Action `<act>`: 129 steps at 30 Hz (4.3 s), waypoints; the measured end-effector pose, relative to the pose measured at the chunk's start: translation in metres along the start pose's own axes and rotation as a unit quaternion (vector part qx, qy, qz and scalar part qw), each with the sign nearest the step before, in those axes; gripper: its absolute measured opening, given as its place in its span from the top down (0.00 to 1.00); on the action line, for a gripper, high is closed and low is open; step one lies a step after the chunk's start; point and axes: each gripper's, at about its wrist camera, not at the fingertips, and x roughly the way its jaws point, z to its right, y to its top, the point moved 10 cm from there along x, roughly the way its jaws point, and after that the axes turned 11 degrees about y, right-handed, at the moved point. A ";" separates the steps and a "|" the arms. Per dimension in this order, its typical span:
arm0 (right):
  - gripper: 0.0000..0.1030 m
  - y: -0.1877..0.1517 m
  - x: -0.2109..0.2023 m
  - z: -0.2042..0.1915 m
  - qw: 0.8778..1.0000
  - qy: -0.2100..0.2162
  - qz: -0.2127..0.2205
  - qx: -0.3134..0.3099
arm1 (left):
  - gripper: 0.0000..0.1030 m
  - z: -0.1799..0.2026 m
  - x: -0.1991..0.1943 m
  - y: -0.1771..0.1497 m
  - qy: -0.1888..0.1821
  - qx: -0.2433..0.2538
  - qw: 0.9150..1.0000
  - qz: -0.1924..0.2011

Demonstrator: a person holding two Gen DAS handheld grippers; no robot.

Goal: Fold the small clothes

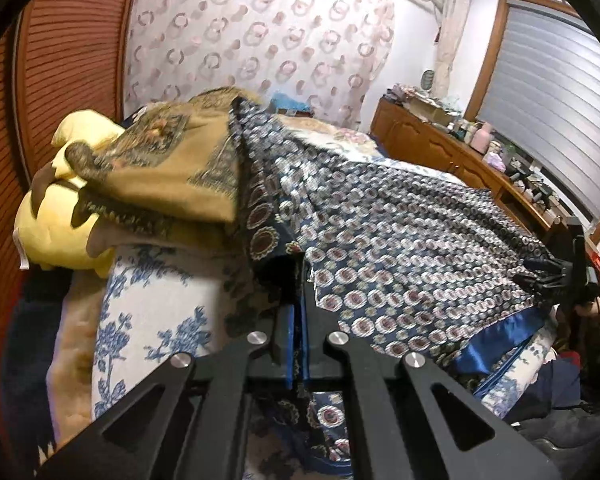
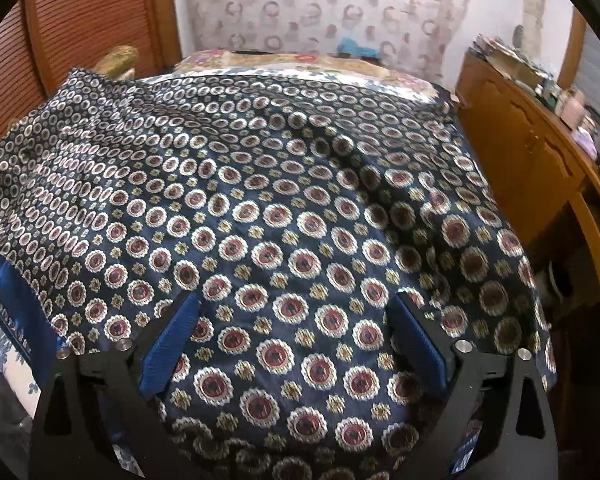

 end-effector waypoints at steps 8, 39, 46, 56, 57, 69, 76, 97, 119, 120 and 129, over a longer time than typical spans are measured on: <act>0.02 -0.007 -0.007 0.004 1.000 -0.001 0.007 0.003 | 1.00 0.026 -0.003 0.016 -0.025 0.015 0.999 0.017; 0.03 -0.020 -0.095 0.045 0.995 0.011 0.094 0.019 | 1.00 0.283 0.008 0.104 -0.190 0.183 0.964 0.030; 0.03 -0.016 -0.108 0.049 0.993 0.016 0.111 0.027 | 0.94 0.314 0.010 0.107 -0.211 0.197 0.957 0.009; 0.03 -0.004 -0.101 0.028 0.993 0.040 0.114 0.010 | 0.56 0.280 0.017 0.092 -0.180 0.197 0.964 0.000; 0.03 -0.001 -0.098 0.025 0.993 0.044 0.113 0.007 | 0.53 0.274 0.019 0.090 -0.176 0.192 0.965 0.000; 0.23 0.027 -0.034 0.003 0.995 0.072 0.062 -0.036 | 0.49 0.178 0.045 0.066 -0.090 0.141 0.986 -0.010; 0.37 0.037 -0.005 0.001 0.996 0.071 0.023 -0.058 | 0.49 0.143 0.052 0.046 -0.066 0.117 0.991 -0.016; 0.99 0.050 -0.023 -0.020 0.988 0.118 0.069 -0.075 | 0.49 0.125 0.051 0.044 -0.051 0.104 0.993 -0.012; 0.85 0.052 -0.007 -0.014 0.992 0.081 0.054 -0.080 | 0.49 0.127 0.051 0.043 -0.050 0.096 0.994 -0.010; 0.82 0.051 -0.003 -0.012 0.993 0.079 0.047 -0.080 | 0.49 0.127 0.052 0.043 -0.050 0.097 0.994 -0.011; 0.99 0.051 -0.002 -0.021 0.989 0.114 0.049 -0.081 | 0.49 0.128 0.053 0.042 -0.051 0.099 0.994 -0.014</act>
